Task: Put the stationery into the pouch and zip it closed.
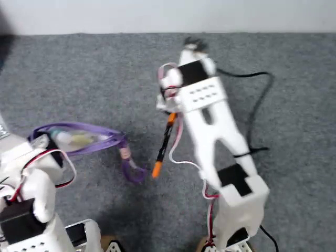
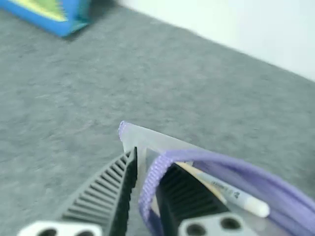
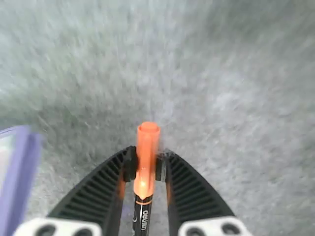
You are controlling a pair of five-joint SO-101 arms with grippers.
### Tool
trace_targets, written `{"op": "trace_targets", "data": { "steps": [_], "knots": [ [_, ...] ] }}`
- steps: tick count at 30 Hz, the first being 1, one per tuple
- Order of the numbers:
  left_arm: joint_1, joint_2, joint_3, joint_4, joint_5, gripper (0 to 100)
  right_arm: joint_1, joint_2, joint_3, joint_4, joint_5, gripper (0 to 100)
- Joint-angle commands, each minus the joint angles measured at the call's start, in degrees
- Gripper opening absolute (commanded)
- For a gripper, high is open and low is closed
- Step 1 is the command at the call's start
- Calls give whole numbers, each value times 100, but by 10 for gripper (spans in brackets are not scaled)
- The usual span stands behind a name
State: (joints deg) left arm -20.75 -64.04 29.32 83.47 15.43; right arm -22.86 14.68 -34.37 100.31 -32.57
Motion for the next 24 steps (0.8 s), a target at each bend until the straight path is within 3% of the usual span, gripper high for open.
{"op": "trace_targets", "data": {
  "steps": [1,6,13,24],
  "knots": [
    [484,-114,-110,-273,264,12,180,-1042,-211,224,396,8],
    [571,9,435,-457,158,12,101,-2088,-211,198,765,8],
    [571,1143,470,-422,-35,12,-576,-3415,-211,-215,1011,8],
    [571,2462,127,-105,-35,12,-884,-4189,-202,-2105,1319,8]
  ]
}}
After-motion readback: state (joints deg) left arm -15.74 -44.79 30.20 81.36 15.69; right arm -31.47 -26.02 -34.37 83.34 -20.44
